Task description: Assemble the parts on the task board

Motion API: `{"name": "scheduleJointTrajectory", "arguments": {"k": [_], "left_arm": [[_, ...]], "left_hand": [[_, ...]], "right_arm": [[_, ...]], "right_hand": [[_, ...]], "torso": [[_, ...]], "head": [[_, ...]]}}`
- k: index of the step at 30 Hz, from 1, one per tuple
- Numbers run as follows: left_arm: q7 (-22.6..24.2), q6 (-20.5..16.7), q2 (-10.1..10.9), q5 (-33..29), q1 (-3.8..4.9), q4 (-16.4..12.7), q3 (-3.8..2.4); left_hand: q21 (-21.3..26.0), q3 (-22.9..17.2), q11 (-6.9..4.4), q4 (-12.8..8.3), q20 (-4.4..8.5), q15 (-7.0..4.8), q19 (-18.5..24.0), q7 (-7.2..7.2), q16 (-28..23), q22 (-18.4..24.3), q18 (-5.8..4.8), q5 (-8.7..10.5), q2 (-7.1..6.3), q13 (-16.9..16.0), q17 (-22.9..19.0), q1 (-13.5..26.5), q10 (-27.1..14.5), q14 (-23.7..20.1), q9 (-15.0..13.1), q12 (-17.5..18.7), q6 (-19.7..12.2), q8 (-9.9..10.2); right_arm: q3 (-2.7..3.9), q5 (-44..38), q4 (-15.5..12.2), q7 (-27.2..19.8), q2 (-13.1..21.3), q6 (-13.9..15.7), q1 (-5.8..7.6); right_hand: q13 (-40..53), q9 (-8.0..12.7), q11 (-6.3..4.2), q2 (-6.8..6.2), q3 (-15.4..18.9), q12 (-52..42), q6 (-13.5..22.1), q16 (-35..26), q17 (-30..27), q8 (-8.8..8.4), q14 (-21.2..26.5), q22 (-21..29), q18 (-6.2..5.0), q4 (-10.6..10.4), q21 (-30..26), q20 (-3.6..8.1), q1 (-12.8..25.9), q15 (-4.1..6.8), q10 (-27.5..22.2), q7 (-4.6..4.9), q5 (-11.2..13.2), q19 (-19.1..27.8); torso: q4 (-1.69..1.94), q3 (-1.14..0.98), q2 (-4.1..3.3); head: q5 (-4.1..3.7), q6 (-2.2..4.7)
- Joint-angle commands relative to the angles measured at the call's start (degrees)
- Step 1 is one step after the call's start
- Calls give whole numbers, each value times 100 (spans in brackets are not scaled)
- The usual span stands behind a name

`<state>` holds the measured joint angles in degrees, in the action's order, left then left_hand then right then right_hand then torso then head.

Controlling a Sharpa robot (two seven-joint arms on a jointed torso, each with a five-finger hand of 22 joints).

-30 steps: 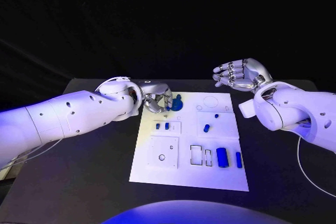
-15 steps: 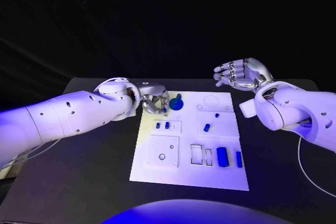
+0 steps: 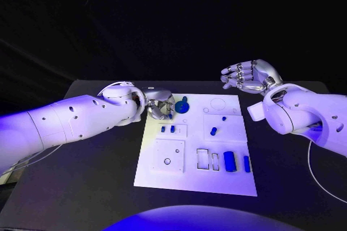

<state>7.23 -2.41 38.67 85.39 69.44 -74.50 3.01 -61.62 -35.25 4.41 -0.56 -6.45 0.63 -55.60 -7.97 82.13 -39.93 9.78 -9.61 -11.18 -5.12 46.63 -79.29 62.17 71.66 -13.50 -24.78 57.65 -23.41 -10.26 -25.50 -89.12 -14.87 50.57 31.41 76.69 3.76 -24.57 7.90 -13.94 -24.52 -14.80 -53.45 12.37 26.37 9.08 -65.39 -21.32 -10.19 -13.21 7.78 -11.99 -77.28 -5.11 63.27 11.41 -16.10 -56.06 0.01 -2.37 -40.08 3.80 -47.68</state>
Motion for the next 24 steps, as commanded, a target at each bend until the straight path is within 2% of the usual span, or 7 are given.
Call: {"name": "scheduleJointTrajectory", "arguments": {"k": [1,24], "left_arm": [[29,123,-2,-38,-2,-18,-2],[-17,330,-29,-52,-2,20,14]], "left_hand": [[6,12,-2,7,-1,5,13,3,-8,8,79,37,-7,5,-4,56,34,-16,-6,32,27,-4],[17,16,-5,-1,-1,4,24,7,-28,12,80,62,-5,5,-75,57,56,-50,-11,68,35,12]], "right_arm": [[1,-54,-4,-47,-1,-85,-3],[1,-54,-12,-48,-1,-77,-3]], "right_hand": [[-7,5,-1,-16,-38,37,-19,-31,-5,-11,25,5,-26,-11,-32,-10,49,-24,25,24,14,9],[-7,5,-1,-16,-38,37,-19,-31,-5,-11,25,5,-26,-11,-32,-10,49,-24,25,24,14,9]], "torso": [[1,0,1],[2,3,0]], "head": [[0,-3],[-5,-22]]}}
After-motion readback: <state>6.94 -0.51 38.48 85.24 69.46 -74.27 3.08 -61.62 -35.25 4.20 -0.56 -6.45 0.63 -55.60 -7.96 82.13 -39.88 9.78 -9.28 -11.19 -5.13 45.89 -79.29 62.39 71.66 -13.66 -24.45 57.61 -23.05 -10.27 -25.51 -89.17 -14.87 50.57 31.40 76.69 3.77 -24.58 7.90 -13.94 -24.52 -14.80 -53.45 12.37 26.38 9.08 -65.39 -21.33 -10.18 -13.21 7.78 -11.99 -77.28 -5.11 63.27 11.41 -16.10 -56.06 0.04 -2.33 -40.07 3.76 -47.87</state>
